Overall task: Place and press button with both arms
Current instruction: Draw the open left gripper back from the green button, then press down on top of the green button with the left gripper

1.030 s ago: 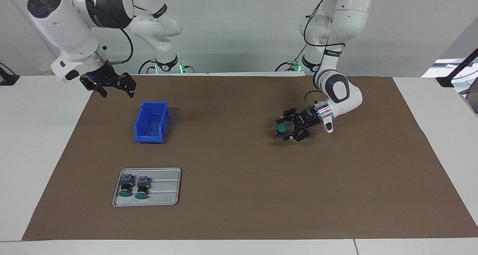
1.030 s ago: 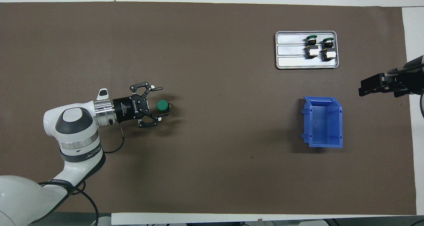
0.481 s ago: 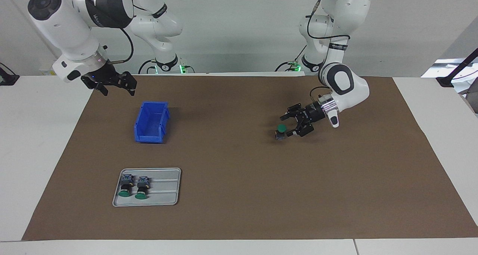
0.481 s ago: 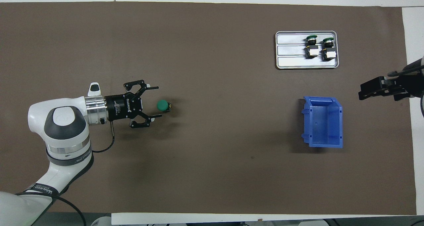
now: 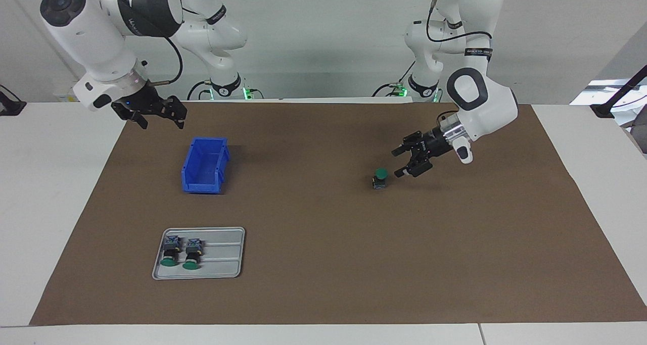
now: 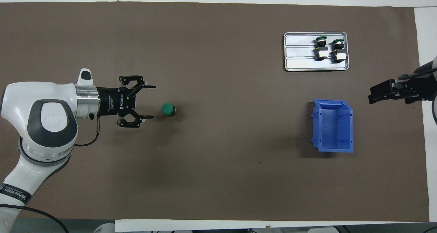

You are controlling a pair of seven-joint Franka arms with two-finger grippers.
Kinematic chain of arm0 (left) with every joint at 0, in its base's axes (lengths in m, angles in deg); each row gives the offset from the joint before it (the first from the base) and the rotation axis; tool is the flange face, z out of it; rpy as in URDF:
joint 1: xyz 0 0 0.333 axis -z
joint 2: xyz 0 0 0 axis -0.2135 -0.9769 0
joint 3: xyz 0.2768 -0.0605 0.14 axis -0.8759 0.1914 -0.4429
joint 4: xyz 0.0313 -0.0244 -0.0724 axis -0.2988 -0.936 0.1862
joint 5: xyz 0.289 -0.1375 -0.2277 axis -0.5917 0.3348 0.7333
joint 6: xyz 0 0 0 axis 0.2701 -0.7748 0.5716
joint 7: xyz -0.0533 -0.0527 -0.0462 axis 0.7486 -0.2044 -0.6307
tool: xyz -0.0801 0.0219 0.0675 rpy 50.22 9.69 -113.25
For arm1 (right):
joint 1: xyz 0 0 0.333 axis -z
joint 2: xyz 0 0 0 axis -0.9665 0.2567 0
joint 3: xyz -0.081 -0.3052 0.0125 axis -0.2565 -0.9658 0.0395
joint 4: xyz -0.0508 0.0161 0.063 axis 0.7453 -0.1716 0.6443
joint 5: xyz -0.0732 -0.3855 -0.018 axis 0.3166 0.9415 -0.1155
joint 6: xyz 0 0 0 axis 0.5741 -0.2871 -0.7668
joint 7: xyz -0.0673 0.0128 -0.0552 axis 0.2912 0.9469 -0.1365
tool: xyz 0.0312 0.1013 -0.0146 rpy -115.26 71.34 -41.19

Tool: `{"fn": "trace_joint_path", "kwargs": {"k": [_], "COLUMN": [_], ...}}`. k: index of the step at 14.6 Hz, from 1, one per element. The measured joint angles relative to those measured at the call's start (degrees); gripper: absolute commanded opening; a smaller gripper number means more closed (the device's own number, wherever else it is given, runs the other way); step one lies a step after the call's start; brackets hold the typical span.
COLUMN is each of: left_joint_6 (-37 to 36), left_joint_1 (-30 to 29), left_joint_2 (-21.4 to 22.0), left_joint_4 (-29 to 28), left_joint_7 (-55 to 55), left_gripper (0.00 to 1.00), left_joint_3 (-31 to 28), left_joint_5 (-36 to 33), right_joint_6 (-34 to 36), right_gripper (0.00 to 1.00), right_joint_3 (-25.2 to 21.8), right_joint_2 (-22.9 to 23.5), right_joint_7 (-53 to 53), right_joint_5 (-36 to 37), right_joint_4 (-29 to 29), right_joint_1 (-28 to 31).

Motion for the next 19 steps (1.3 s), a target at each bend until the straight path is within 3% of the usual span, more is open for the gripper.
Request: {"fn": "trace_joint_path", "kwargs": {"k": [2, 5, 12, 15, 17, 19], "left_joint_6": [-2.4, -4.86, -7.16, -7.15, -7.16, -7.18], "left_joint_1": [-0.6, -1.12, 1.2, 4.39, 6.25, 7.86], "left_joint_2": [0.13, 0.42, 0.55, 0.51, 0.51, 0.51], "left_joint_4": [2.11, 6.94, 12.07, 12.78, 13.25, 13.3], "left_joint_7": [0.03, 0.6, -0.1, -0.1, -0.44, -2.68], "left_gripper": [1.0, 1.0, 0.99, 0.73, 0.43, 0.29], "left_joint_3": [-0.03, -0.04, 0.74, 0.95, 0.99, 1.1], "left_joint_5": [-2.85, -16.84, -35.37, -41.75, -45.86, -47.79], "right_joint_6": [0.01, 0.01, 0.01, 0.01, 0.01, 0.01], "right_gripper": [0.98, 0.98, 0.98, 0.98, 0.98, 0.98], "right_joint_3": [-0.01, -0.01, -0.06, -0.06, -0.06, -0.06], "right_joint_2": [0.0, -0.04, -0.06, -0.06, -0.06, -0.07], "right_joint_7": [0.0, 0.0, 0.0, 0.0, 0.0, 0.0], "right_joint_5": [0.0, 0.0, 0.0, 0.0, 0.0, 0.0], "right_joint_4": [0.0, 0.0, 0.0, 0.0, 0.0, 0.0], "right_joint_1": [0.0, 0.0, 0.0, 0.0, 0.0, 0.0]}}
